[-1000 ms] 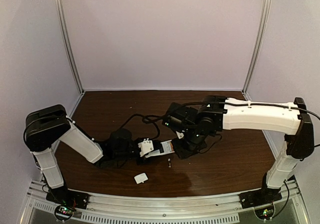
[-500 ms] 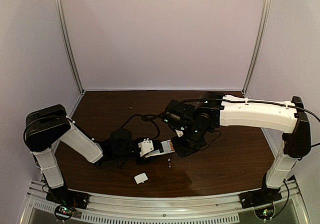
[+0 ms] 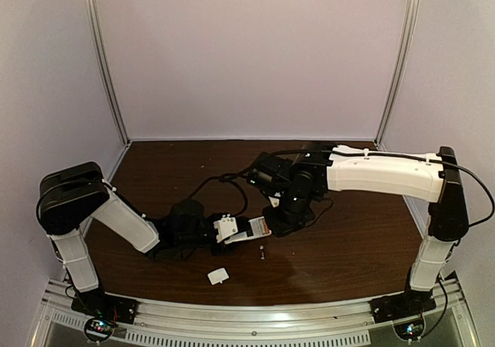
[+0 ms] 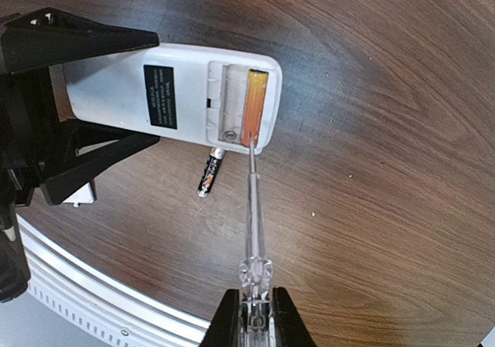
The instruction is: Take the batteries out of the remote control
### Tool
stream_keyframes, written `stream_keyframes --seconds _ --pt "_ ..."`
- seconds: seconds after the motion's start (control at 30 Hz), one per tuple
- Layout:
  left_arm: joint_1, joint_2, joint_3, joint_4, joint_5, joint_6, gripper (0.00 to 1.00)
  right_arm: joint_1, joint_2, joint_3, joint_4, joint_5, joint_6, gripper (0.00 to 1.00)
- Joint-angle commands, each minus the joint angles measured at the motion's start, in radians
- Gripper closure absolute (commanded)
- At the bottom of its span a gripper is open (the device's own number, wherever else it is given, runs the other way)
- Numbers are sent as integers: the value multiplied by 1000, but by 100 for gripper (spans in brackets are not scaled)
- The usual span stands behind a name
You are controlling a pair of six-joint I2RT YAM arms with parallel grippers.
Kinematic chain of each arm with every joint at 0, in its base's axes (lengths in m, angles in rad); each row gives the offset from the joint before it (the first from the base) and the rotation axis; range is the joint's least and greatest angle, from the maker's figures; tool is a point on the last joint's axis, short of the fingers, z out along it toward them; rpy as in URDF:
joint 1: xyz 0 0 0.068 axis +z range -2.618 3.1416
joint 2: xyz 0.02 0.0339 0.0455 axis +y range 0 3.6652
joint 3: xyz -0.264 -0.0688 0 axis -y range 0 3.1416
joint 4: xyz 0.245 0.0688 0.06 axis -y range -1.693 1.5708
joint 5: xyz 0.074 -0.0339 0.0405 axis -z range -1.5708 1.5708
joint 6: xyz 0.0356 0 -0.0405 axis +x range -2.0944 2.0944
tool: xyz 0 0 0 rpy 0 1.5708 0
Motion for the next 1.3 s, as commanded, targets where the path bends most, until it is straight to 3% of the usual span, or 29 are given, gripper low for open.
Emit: stream_keyframes --seconds 0.0,1.27 --pt "-7 -21 -3 59 -6 12 100 -20 15 21 5 36 -23 100" --pt "-7 -12 1 59 -9 13 100 -32 57 15 32 39 -24 100"
